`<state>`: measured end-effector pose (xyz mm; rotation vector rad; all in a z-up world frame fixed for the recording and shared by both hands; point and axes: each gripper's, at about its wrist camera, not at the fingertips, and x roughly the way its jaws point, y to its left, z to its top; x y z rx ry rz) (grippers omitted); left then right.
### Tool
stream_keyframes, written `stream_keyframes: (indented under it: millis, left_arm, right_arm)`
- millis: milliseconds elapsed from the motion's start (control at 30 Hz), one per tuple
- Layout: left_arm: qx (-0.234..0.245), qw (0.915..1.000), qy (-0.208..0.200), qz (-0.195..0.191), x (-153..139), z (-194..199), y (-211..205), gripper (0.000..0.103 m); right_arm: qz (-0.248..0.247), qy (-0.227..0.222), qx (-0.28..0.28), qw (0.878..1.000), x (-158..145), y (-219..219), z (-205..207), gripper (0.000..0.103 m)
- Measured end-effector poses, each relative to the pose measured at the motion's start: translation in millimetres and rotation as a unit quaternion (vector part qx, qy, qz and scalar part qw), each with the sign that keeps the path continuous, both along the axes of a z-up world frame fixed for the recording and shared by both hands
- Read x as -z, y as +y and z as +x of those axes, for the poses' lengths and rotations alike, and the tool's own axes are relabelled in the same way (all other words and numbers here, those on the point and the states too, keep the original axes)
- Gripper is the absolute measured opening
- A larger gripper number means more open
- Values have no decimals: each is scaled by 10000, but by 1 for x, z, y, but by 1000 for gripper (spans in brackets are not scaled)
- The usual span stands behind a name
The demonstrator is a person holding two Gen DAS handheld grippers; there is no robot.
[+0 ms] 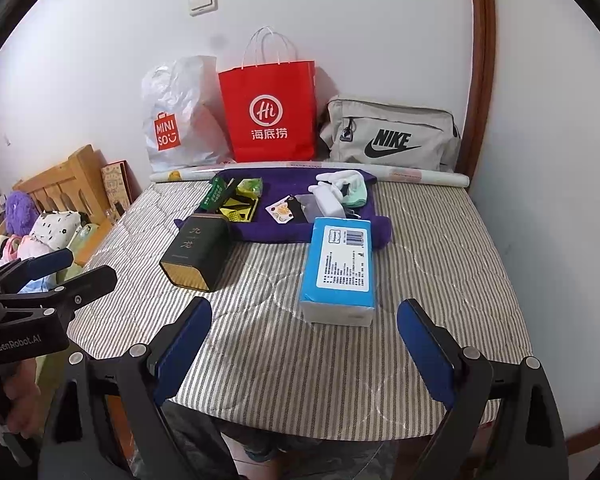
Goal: Organize soft objects
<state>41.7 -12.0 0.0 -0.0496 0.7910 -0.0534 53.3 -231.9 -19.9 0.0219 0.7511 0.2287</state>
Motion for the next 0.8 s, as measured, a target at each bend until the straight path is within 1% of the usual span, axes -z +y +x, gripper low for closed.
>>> stream_keyframes:
  millis: [800]
  left_arm:
    - [1,10000,-6,-20,0,-3,-2,94]
  right_arm:
    - [19,30,19,10000,0,3,-3,93]
